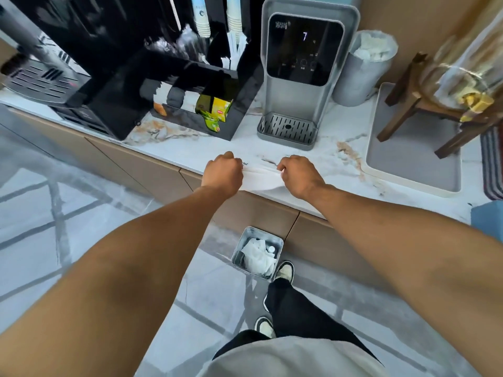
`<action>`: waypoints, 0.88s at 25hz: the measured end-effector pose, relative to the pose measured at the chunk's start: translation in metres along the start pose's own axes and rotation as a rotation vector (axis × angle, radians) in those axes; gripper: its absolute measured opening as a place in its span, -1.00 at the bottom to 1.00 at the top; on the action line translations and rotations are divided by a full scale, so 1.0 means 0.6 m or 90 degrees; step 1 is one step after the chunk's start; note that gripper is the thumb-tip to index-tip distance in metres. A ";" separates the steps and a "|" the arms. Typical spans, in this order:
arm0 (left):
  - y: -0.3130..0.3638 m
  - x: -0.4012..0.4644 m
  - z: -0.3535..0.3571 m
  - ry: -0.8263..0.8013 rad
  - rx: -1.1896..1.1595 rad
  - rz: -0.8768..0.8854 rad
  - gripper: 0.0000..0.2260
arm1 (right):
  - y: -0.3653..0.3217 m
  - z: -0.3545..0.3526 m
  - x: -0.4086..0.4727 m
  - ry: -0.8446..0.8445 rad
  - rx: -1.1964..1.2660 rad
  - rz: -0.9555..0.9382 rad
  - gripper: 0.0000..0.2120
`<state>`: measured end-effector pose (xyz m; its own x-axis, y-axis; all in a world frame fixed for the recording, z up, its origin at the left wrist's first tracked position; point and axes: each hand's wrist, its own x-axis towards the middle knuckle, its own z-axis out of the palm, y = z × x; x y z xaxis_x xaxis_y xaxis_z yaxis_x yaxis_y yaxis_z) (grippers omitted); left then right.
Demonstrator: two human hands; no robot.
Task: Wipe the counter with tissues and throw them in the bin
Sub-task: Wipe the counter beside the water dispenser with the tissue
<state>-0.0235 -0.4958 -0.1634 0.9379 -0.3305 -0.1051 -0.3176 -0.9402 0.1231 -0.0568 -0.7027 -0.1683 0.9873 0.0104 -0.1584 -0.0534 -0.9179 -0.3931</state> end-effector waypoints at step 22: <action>-0.084 0.243 0.076 -0.081 -0.053 0.057 -0.78 | 0.024 0.082 0.209 0.028 0.135 0.165 -0.75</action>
<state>0.1229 -0.5002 -0.2298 0.8798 -0.4248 -0.2135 -0.3808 -0.8985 0.2184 0.0590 -0.6950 -0.2383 0.9423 -0.2335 -0.2400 -0.3284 -0.7846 -0.5259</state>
